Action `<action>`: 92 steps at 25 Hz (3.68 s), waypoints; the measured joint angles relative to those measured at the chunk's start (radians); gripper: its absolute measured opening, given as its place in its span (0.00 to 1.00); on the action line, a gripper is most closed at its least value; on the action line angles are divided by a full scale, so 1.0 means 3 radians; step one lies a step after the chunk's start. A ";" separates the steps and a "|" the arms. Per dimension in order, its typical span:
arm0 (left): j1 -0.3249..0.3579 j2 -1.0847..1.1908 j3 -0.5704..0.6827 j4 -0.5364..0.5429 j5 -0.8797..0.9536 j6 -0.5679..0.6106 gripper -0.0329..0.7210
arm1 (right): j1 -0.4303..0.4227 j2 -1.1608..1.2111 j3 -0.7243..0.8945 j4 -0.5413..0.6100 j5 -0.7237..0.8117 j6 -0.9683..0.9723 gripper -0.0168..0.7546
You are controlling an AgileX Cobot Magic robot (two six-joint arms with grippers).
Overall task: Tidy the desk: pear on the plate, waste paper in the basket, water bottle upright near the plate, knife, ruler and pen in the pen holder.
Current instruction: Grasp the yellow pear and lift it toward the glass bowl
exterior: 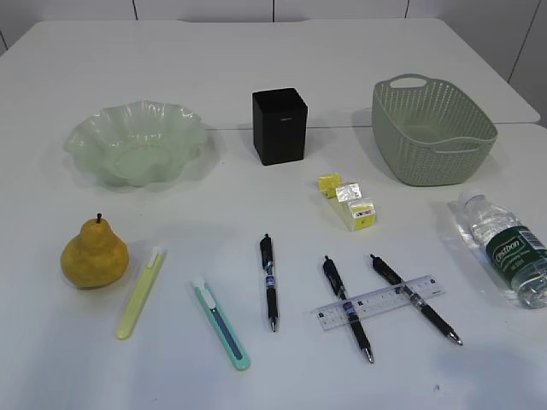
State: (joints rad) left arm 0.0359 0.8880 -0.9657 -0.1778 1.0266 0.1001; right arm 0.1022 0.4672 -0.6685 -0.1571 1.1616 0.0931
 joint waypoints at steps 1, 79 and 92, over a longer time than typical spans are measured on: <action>0.0000 0.0016 -0.0008 0.0000 -0.0015 0.0000 0.66 | 0.0000 0.0137 -0.0055 0.0000 0.0016 0.0013 0.74; -0.1109 0.3549 -0.1655 0.0593 0.0428 0.0322 0.76 | 0.0000 0.3048 -0.1521 0.0042 -0.0094 0.0039 0.74; -0.1109 0.3639 -0.1655 0.0593 0.0332 0.0322 0.76 | 0.0000 0.3048 -0.1521 0.0042 -0.0099 0.0039 0.74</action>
State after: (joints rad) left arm -0.2967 1.9796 -1.4622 0.0000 1.1261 0.1968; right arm 0.1022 1.3815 -1.1249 -0.1446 1.1320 0.1048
